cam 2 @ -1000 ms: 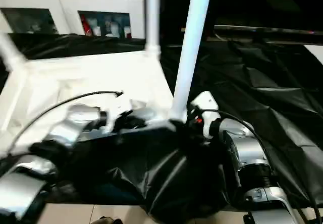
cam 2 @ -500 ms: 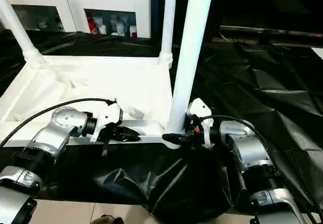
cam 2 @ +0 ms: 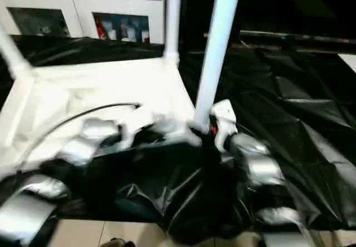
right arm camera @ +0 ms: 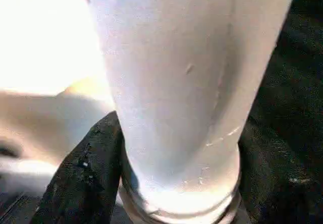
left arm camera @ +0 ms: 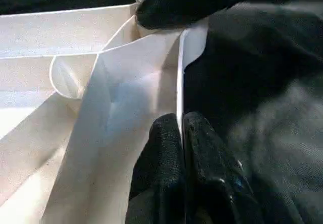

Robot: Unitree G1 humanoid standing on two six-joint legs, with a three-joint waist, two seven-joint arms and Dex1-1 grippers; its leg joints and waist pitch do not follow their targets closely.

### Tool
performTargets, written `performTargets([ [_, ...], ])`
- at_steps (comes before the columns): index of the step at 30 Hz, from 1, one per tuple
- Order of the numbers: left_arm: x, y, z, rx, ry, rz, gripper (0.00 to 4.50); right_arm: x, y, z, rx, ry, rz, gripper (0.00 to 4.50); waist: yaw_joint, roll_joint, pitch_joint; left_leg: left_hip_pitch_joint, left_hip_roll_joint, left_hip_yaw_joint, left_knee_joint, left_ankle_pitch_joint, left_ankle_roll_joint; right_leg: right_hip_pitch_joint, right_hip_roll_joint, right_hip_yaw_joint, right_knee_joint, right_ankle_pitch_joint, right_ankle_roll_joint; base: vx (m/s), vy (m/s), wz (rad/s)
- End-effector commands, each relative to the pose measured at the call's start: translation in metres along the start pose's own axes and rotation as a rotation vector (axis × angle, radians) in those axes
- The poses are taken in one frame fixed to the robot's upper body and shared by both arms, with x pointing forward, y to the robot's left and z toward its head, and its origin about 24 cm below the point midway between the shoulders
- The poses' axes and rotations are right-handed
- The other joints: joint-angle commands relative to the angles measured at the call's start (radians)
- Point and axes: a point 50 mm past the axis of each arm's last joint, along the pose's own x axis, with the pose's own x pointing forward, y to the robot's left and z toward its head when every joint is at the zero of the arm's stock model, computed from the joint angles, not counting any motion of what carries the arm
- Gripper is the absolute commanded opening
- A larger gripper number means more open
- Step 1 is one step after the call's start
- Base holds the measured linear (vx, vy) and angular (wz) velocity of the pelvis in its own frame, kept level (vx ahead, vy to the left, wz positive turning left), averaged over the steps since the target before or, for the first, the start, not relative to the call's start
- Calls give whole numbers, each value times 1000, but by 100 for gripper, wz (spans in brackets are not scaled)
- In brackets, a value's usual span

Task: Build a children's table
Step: Rotate leg to tighten

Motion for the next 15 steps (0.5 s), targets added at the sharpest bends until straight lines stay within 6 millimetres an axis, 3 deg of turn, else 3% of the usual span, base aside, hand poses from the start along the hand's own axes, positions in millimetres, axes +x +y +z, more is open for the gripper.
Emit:
performTargets([
  [1,20,-3,27,-8,-62,101,0,13,41,-22,8,92,89,270,-9,-3,-59,51,54,-43,-82,-379,-55,9,-58,34,-99,-346,-180,0,0,0],
  [4,24,-4,33,6,-77,96,0,17,51,-18,-18,60,125,270,-7,-3,-62,42,54,-43,-83,-359,-33,18,-60,34,-97,-310,-173,0,0,0],
  [5,24,-4,34,12,-82,95,0,17,52,-15,-18,43,136,326,-6,-3,-63,39,54,-43,-83,-342,-22,21,-60,34,-95,-284,-176,0,0,0],
  [9,18,-2,32,24,-105,59,0,14,50,-8,-32,3,221,346,-7,-8,-62,31,54,-43,-82,-315,8,28,-62,32,-92,-268,-183,0,0,0],
  [11,15,-1,28,28,-103,38,0,11,46,-6,-60,2,257,378,-8,-8,-62,33,55,-42,-80,-313,13,26,-62,32,-93,-280,-184,0,0,0],
  [13,7,-1,20,41,-108,-26,0,2,40,-4,-104,5,358,378,-5,-13,-62,31,54,-42,-78,-303,27,31,-63,31,-95,-280,-184,0,0,0],
  [15,5,-1,19,45,-111,-43,0,-1,38,-4,-113,6,384,378,-4,-10,-62,27,58,-41,-78,-279,41,31,-62,32,-89,-241,-189,0,0,0],
])
